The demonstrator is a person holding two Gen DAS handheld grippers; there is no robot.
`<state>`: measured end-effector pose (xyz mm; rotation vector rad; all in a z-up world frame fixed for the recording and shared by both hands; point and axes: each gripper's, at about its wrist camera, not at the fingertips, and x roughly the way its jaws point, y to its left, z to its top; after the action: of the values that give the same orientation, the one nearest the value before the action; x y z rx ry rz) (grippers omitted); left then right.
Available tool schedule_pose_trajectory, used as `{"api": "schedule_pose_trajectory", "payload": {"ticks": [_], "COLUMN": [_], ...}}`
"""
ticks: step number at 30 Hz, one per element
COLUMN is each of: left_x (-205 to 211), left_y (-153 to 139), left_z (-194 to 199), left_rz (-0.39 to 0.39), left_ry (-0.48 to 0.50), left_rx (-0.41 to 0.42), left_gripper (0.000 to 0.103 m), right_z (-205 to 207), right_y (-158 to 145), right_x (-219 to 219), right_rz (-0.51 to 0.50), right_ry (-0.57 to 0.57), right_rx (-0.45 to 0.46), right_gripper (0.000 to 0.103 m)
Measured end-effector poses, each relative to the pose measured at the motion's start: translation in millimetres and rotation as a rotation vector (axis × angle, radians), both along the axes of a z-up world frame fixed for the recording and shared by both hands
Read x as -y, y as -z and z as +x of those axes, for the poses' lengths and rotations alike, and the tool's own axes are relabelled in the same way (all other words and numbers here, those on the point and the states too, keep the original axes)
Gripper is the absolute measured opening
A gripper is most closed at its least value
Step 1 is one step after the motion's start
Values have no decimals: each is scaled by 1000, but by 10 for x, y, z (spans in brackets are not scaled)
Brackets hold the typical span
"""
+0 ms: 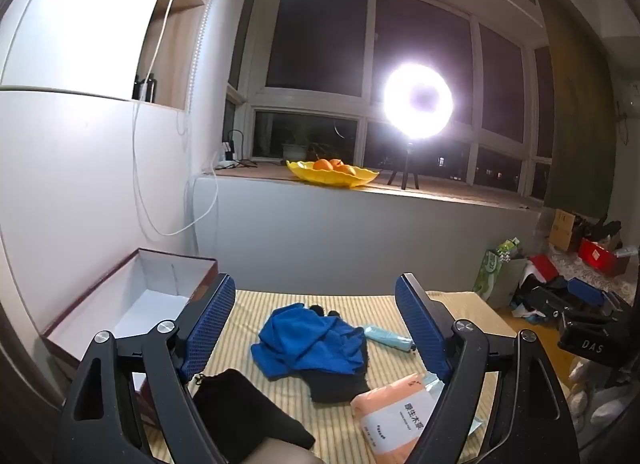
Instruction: Organize soft objects
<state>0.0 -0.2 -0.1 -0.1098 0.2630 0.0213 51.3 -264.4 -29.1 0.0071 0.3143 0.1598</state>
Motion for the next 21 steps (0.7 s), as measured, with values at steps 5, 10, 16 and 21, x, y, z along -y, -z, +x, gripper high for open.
{"api": "schedule_pose_trajectory", "payload": {"ticks": [5,10,16,21], "left_x": [17,25,11,23], "left_y": [15,-24,45,58], "left_z": [-33,-14,1,4], "left_rz": [16,13,11,12], "left_ry": [-3,-5,3,7], "left_rx": [0,-28,-29,-26], "left_gripper": [82,82,82,82], "right_z": [36,15,15,5], "right_y": [39,17,66,51], "right_x": [32,58,-3,-5], "right_rz": [6,7,-15,-22], "right_ry": [-3,6,19,27], "right_rx": [-14,-23,-15,-12], "right_gripper": [102,102,102,102]}}
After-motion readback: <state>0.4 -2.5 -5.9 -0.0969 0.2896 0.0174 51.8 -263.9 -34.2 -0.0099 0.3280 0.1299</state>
